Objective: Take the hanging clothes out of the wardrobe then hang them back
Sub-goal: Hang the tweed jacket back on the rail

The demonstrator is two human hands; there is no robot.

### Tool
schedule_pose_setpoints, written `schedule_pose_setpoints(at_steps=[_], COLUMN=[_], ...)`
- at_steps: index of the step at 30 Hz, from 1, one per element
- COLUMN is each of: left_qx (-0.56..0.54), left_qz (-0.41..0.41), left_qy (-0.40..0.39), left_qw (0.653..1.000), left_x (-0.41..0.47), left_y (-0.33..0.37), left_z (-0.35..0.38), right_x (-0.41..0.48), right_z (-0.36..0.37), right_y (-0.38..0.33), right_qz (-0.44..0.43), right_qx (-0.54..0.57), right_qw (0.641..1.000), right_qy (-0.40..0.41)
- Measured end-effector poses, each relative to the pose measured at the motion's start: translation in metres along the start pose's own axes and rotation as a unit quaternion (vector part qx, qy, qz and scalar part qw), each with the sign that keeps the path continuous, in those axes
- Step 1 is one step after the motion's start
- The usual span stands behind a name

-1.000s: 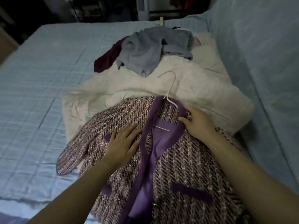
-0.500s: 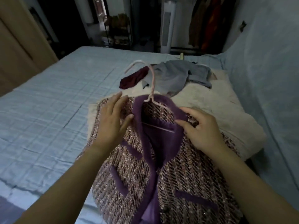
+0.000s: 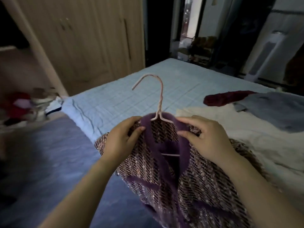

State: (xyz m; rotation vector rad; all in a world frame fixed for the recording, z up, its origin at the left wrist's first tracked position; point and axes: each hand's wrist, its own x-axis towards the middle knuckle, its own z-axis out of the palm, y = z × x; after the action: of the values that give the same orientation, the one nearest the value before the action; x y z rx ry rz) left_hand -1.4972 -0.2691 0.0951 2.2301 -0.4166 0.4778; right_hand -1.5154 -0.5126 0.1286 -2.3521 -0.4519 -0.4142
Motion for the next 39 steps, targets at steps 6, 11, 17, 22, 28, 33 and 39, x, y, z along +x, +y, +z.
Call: schedule_pose_setpoints(at_steps=[6,11,17,22,28,33,39], left_qx=[0.038,0.053,0.095,0.12,0.134,0.129,0.093], left_qz=[-0.086,-0.112,-0.149,-0.192,-0.22,-0.224,-0.197], left_qy=[0.079,0.148,0.209,0.243,0.304,0.361,0.392], left_qw=[0.992,0.981,0.962,0.943,0.917,0.896,0.894], left_x=[-0.014,-0.007,0.039,0.104,0.167,0.216,0.301], left_y=[-0.091,-0.168,-0.281,-0.375,-0.483,-0.58,-0.705], left_z=[-0.109,-0.174,-0.245,-0.321,-0.413,-0.49,-0.609], right_x=[0.081,0.144,0.252,0.373,0.509,0.622,0.765], right_z=[0.121,0.211,0.327,0.42,0.517,0.613,0.72], right_y=[-0.091,-0.128,-0.161,-0.199,-0.254,-0.309,-0.39], right_qz=[-0.064,-0.095,-0.126,-0.169,-0.219,-0.256,-0.307], right_qx=[0.05,0.117,0.168,0.18,0.216,0.193,0.128], right_qw=[0.995,0.984,0.965,0.945,0.909,0.917,0.937], right_qy=[-0.051,-0.098,-0.158,-0.214,-0.282,-0.239,-0.11])
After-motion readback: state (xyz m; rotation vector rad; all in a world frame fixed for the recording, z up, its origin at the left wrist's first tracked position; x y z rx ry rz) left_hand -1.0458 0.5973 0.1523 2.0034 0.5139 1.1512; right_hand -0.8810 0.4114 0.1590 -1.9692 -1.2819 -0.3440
